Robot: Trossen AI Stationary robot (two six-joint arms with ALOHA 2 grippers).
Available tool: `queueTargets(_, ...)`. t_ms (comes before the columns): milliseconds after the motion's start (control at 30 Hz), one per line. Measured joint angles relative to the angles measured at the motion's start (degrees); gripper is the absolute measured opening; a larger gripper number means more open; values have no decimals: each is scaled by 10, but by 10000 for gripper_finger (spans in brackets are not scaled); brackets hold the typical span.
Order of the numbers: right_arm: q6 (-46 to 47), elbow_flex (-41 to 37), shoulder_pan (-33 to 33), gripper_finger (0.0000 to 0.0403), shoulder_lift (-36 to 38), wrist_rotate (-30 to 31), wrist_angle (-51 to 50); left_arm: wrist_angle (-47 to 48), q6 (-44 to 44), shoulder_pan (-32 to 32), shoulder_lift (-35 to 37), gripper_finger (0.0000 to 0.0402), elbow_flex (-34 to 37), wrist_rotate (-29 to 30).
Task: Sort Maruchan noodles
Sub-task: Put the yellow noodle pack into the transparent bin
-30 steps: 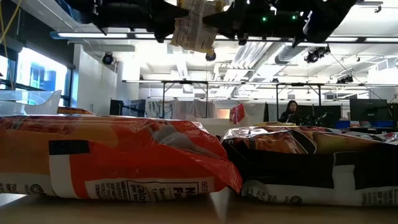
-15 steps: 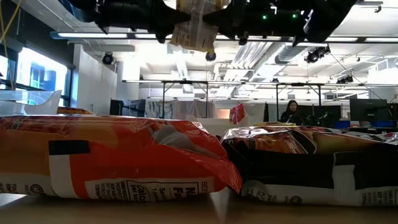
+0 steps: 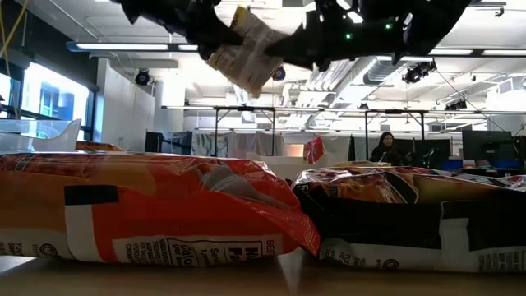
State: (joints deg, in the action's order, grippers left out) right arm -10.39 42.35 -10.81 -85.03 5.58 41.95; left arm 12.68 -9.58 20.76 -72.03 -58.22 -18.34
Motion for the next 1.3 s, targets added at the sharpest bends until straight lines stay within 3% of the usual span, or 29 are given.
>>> queueTargets(167,1,0,1,188,0,-1,-66,69,2,-37,0,85,-10,36)
queueTargets(400,-6,0,15,127,0,4,-96,97,20,-95,1,82,-10,75)
queueTargets(700,-17,-1,21,64,0,14,-120,126,64,-153,9,36,-10,109)
queueTargets(933,-16,-1,22,40,0,6,-131,132,81,-180,26,17,-10,152)
queueTargets(1300,19,-1,26,37,43,4,-193,169,123,-201,27,14,-10,160)
